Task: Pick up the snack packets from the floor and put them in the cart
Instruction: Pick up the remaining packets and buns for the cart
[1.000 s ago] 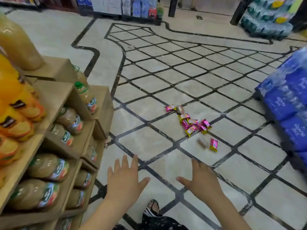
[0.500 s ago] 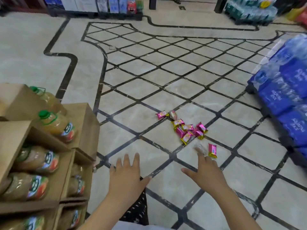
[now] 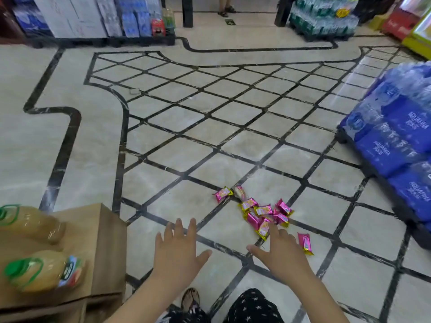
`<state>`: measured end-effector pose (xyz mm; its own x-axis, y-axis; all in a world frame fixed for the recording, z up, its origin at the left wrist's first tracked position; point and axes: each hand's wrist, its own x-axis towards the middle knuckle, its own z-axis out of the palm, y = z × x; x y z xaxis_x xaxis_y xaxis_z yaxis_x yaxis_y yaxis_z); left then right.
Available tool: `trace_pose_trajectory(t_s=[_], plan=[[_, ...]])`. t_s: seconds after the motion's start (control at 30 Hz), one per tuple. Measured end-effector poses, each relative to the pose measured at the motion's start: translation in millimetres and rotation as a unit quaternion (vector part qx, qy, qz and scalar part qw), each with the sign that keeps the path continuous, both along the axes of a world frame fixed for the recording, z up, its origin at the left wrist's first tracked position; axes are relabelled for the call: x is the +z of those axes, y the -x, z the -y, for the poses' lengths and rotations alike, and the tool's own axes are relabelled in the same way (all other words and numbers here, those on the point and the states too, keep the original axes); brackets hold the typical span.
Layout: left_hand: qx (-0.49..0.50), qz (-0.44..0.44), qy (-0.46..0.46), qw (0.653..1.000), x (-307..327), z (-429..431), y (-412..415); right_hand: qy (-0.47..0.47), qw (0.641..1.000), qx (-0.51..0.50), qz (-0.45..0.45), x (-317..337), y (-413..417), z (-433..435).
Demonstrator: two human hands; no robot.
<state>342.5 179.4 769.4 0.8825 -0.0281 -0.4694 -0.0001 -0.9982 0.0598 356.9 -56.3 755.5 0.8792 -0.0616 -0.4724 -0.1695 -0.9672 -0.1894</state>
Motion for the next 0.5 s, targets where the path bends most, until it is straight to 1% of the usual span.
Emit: trace_pose_trajectory(t_s=[0.23, 0.5], plan=[[0.005, -0.025, -0.006, 1.0, -16, 28, -101, -0.016, 1.0, -0.017, -0.018, -10, -105, 36], [0.02, -0.049, -0.023, 0.998, -47, 101, -247, -0.019, 0.999, 0.004, -0.033, -19, -273, 105]])
